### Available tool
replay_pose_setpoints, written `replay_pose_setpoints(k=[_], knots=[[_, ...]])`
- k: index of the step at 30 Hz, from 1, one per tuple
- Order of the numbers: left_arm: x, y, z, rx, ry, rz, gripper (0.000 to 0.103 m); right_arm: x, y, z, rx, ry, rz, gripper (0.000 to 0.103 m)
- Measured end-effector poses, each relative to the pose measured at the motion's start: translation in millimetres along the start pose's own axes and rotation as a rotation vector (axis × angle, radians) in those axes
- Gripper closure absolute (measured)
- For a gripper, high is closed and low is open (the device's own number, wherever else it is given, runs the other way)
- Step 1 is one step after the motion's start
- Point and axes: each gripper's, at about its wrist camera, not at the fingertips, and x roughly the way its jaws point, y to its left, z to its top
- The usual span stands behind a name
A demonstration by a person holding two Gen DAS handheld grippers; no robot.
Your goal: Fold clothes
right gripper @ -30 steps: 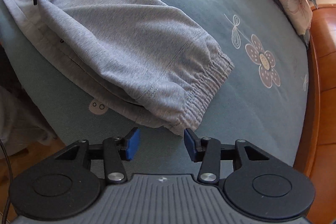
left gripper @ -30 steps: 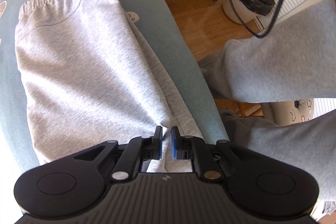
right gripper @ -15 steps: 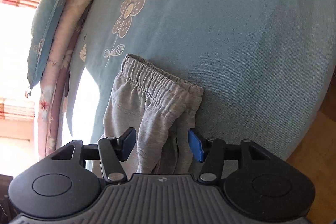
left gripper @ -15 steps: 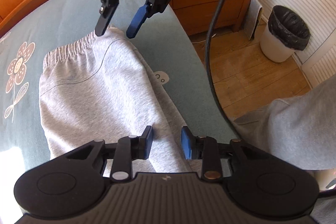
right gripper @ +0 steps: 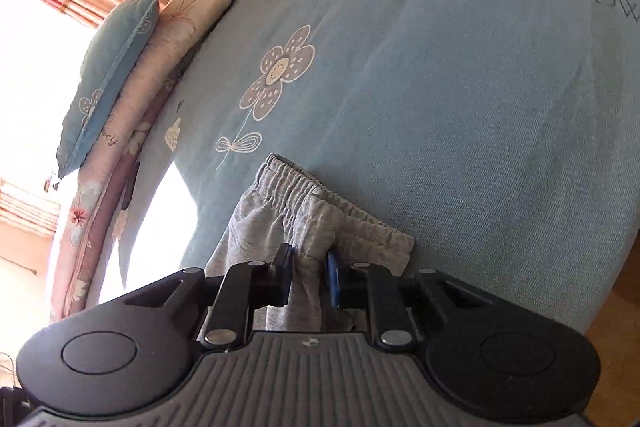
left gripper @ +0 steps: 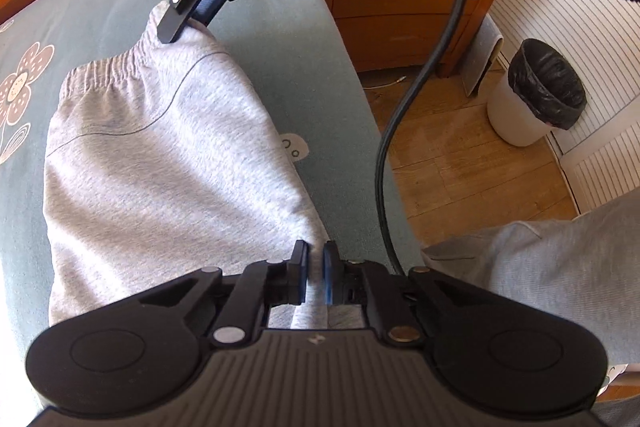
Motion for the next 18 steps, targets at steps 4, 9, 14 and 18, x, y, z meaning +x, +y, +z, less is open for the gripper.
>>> replay_pose_setpoints(k=[4,9,14,18], knots=[[20.6,-3.8,2.5,0.029,0.016,0.004,0.096,16.7,-8.2,-6.4,-0.081,0.041,-0.137,0.082],[13.3,5.5,6.0,-0.069,0.001,-0.020,0.092,7.8,-9.6,-7.1,-0.060,0.034,-0.153,0.069],[-26.5,23.1,-5.6,-0.184,-0.058,0.004,0.075,-29.5,19.8,-1.4,-0.126,-0.041,-0.177,0.061],[-39.3,45.9,-30.2,-0.327,-0.104,0.093,0.066,-31.1,49.8,-6.1,-0.251,-0.010,-0.076,0.061]])
